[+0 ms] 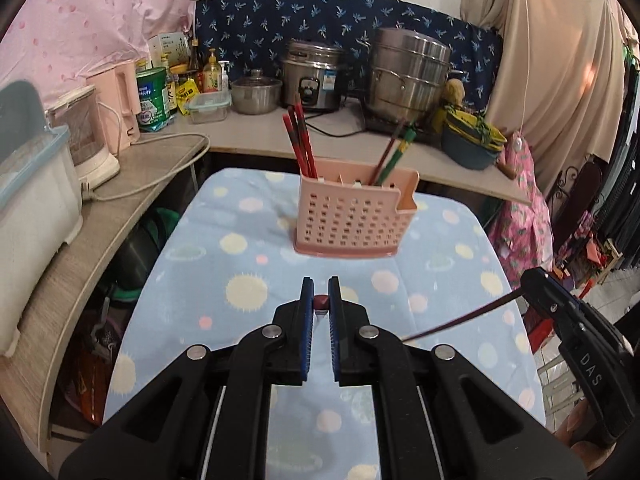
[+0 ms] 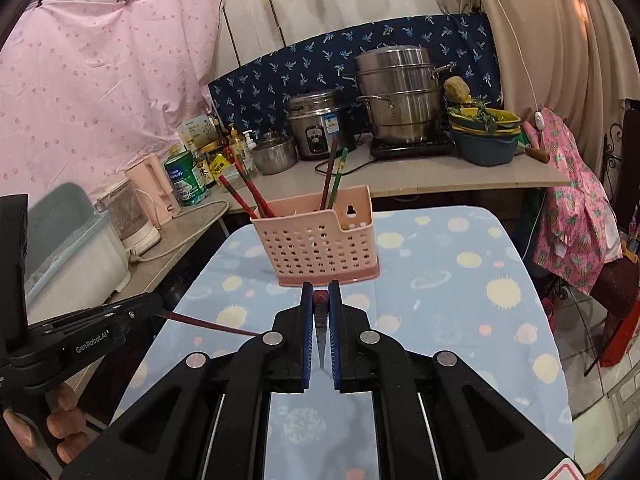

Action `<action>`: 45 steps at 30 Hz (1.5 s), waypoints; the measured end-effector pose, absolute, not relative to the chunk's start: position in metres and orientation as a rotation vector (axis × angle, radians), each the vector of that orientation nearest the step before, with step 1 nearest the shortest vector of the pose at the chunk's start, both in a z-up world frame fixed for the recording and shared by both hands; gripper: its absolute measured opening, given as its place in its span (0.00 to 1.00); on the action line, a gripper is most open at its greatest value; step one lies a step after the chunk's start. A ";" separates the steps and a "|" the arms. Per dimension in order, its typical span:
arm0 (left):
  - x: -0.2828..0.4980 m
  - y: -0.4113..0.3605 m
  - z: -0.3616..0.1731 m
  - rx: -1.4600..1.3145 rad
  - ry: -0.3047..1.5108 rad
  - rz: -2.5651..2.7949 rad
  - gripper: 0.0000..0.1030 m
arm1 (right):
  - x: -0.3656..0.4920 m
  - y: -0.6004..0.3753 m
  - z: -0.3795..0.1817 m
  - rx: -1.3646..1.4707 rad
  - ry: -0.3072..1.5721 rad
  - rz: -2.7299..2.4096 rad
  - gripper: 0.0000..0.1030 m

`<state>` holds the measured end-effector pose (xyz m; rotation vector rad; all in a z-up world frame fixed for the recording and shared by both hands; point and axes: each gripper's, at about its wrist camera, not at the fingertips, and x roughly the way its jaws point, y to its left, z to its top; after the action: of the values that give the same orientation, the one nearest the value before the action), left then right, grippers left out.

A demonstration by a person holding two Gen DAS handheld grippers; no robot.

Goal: Organize utensils
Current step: 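Lift and carry the last two dark red chopsticks into the pink caddy with both tools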

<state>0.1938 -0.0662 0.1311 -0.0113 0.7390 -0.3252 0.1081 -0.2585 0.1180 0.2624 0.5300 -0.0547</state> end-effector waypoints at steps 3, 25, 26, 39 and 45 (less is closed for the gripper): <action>0.211 -0.066 0.142 -0.032 0.733 -0.329 0.07 | 0.125 -0.262 0.125 0.267 0.520 -0.054 0.07; 0.314 -0.087 0.277 -0.126 0.532 -0.343 0.07 | 0.243 -0.296 0.239 0.322 0.333 -0.022 0.07; 0.319 -0.090 0.283 -0.129 0.517 -0.339 0.07 | 0.248 -0.297 0.243 0.317 0.326 -0.026 0.07; 0.376 -0.103 0.234 -0.124 0.581 -0.290 0.07 | 0.312 -0.307 0.196 0.335 0.440 -0.043 0.07; 0.388 -0.111 0.206 -0.123 0.632 -0.297 0.07 | 0.328 -0.306 0.171 0.338 0.493 -0.039 0.07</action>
<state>0.3881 -0.1108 0.2064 -0.1233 0.6324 -0.2974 0.3281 -0.3061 0.1706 0.3376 0.4929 -0.0394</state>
